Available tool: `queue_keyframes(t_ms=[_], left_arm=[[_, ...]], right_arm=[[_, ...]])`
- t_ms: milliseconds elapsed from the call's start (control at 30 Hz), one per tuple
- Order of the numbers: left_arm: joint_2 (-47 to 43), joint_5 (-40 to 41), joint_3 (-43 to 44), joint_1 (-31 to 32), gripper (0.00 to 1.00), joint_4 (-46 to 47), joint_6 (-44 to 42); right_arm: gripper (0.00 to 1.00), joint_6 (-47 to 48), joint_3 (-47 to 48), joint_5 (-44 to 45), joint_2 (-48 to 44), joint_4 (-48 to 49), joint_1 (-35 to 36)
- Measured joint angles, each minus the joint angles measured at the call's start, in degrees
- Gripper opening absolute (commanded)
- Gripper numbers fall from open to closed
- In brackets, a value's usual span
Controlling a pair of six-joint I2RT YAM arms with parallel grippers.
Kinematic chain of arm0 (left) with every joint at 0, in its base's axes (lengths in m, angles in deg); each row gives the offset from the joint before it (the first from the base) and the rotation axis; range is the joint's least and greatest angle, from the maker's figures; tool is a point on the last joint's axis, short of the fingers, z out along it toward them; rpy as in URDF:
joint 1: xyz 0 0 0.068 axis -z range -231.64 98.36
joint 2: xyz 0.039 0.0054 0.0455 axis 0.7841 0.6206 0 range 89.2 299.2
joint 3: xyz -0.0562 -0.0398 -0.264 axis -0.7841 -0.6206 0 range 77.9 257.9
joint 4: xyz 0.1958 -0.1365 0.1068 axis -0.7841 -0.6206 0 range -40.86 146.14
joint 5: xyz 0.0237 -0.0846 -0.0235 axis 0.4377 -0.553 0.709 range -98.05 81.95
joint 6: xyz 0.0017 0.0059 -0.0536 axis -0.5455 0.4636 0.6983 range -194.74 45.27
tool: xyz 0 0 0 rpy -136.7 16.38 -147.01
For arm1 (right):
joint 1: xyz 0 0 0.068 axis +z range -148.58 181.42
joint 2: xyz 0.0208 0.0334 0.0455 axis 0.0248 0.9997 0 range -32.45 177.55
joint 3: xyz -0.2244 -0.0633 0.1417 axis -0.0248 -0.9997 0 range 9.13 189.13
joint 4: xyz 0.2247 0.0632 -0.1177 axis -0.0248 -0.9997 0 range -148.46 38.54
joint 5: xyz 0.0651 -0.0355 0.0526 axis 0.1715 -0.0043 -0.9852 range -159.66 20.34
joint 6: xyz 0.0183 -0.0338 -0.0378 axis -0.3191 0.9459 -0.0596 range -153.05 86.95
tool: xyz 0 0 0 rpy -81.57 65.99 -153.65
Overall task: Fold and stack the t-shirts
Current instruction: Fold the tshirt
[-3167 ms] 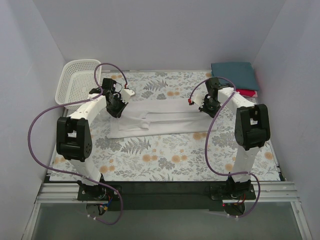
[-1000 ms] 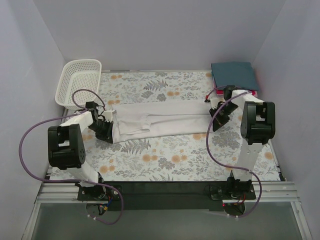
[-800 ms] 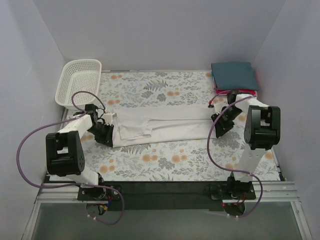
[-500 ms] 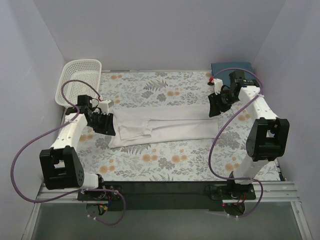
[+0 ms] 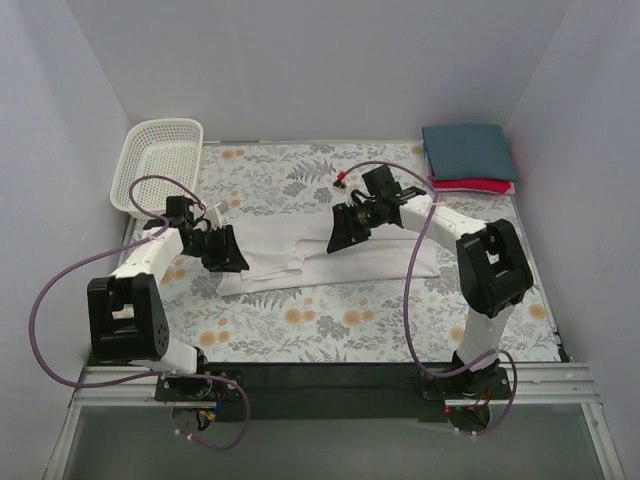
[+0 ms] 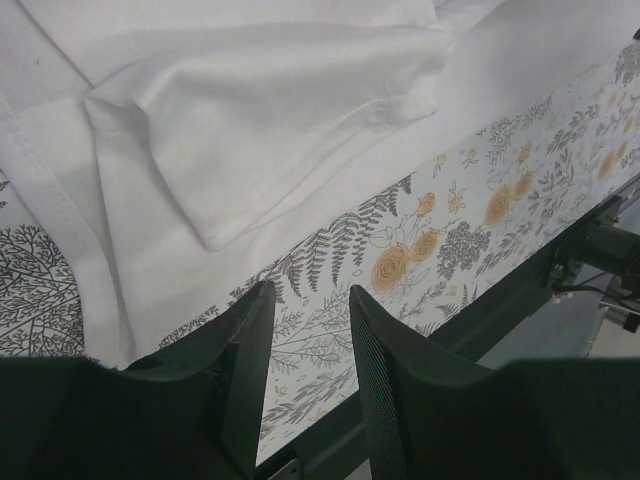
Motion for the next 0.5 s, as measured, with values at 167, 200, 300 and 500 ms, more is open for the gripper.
queue_keyframes(t_ms=[167,200,300,500], left_arm=[[5.6,0.8,0.0,0.3,0.35,1.7,4.1],[6.6,1.3,0.0,0.3,0.35,1.9,4.7],[8.7,2.5,-0.1,0.3,0.36,2.2,6.1],[10.4,4.6,-0.1,0.3,0.36,3.0,8.2]], right_arm=[[0.48,-8.5,0.6,-0.2,5.7,7.6,6.6],[0.48,-10.0,1.1,-0.2,7.3,8.6,7.8],[0.48,-12.9,1.7,-0.2,10.8,10.5,9.4],[0.5,-16.3,3.3,-0.1,15.1,11.8,11.2]])
